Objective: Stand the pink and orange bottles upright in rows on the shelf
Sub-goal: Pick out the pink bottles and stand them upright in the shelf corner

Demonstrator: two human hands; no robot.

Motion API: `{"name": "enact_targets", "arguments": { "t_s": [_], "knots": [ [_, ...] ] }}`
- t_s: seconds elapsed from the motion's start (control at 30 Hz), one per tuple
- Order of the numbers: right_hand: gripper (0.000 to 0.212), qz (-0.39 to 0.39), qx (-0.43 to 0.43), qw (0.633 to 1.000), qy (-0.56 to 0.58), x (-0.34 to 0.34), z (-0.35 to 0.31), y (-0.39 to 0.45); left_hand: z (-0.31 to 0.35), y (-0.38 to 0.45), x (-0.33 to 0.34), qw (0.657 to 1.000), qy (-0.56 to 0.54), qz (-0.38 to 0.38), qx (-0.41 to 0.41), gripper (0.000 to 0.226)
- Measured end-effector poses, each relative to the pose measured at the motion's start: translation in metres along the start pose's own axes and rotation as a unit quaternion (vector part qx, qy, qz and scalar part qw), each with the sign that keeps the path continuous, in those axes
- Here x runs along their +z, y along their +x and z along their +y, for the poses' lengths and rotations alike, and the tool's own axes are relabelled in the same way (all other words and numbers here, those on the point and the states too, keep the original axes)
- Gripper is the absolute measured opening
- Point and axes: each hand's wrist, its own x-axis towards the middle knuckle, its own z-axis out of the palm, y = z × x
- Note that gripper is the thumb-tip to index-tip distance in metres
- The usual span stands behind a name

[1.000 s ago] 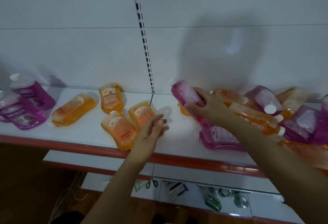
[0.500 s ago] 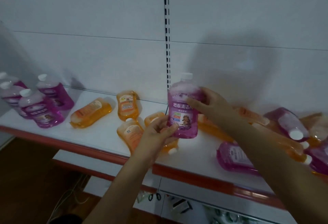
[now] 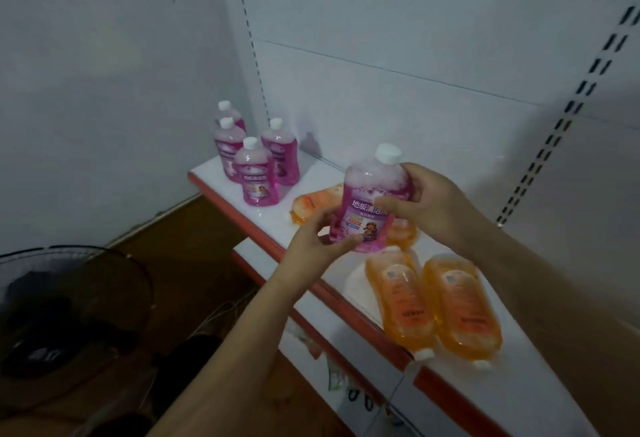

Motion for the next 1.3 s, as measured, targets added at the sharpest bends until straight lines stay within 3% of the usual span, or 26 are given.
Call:
{"name": "enact_targets", "arguments": {
  "t_s": [0.13, 0.47, 0.67, 0.9, 1.03, 1.3],
  "knots": [
    [0.053, -0.038, -0.03, 0.999, -0.002, 0.044, -0.012, 0.042, -0.01, 0.009, -0.05, 0.999, 0.007, 0.045, 0.01, 0.055],
    [0.058, -0.052, -0.05, 0.994, -0.087, 0.204, -0.047, 0.156, -0.06, 0.065, -0.229, 0.998, 0.06, 0.025, -0.002, 0.056],
    [0.064, -0.098, -0.04, 0.989, -0.102, 0.265, -0.076, 0.235, -0.056, 0.107, -0.312, 0.995, 0.075, 0.059, 0.009, 0.056],
    [0.06, -0.053, -0.077, 0.983, -0.159, 0.302, -0.075, 0.301, -0.073, 0.163, -0.351, 0.984, 0.087, 0.151, 0.02, 0.062],
    [0.052, -0.074, -0.16, 0.943, -0.284, 0.301, -0.087, 0.342, -0.071, 0.195, -0.361, 0.981, 0.1, 0.167, 0.021, 0.063],
    [0.057, -0.108, -0.134, 0.911, -0.374, 0.301, -0.077, 0.372, -0.098, 0.24, -0.365, 0.987, 0.109, 0.121, -0.013, 0.07]
  ]
}}
